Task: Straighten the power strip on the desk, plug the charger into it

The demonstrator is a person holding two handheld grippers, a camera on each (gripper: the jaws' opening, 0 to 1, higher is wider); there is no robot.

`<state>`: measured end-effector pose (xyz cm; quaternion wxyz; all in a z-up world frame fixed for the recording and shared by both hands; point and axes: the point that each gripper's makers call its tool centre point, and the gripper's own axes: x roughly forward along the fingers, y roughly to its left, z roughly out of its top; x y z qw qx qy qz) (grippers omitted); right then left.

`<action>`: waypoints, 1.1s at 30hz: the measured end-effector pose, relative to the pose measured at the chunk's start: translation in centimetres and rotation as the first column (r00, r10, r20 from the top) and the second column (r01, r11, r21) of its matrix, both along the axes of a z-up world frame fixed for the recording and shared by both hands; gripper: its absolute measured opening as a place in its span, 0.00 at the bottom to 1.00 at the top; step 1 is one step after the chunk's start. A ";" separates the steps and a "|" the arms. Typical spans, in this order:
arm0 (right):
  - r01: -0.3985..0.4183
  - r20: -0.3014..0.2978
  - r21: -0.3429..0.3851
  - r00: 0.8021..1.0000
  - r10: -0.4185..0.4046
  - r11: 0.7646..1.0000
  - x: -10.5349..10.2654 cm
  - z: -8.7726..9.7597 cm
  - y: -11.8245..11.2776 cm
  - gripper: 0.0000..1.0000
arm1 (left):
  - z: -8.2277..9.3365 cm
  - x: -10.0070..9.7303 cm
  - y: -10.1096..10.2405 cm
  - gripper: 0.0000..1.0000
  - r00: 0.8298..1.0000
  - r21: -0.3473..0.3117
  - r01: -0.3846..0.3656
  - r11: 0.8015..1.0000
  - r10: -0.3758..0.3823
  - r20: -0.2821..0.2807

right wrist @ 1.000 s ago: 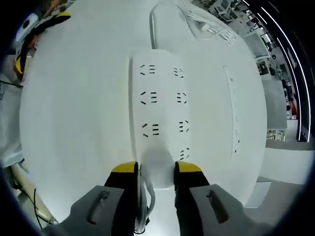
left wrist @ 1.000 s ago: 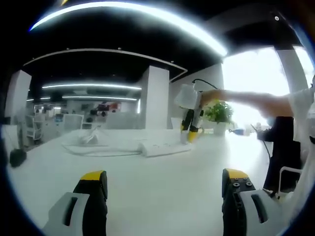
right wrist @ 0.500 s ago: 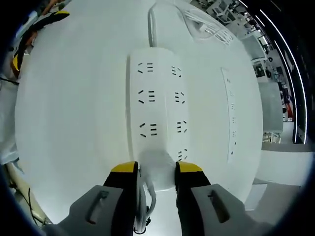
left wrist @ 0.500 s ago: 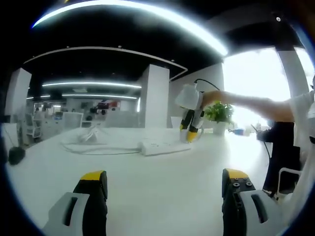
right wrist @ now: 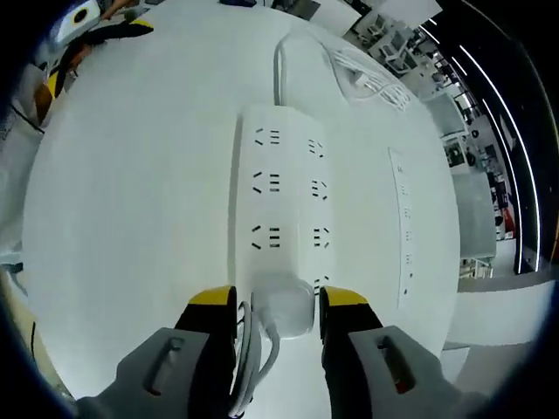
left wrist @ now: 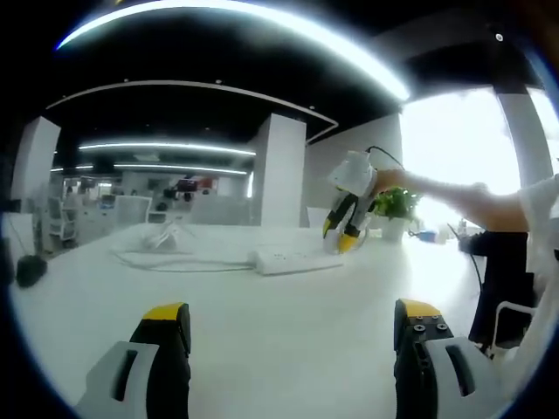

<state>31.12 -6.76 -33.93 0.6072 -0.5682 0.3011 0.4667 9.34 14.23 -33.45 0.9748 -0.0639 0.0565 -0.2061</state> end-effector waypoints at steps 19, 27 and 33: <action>0.019 -0.043 0.080 0.999 -0.015 0.997 -0.8 -0.4 0.5 0.75 | 0.2 -0.3 -0.2 0.99 1.000 0.003 0.001 1.000 -0.001 0.006; 0.020 -0.073 0.105 0.997 -0.013 0.994 -1.4 -0.8 0.8 0.99 | 0.3 -0.2 -0.4 0.99 1.000 0.004 0.003 1.000 -0.003 0.008; 0.014 -0.072 0.117 0.997 -0.006 0.993 -1.5 -0.9 0.8 1.00 | 0.3 -0.2 -0.3 0.99 1.000 0.004 0.002 1.000 -0.002 0.008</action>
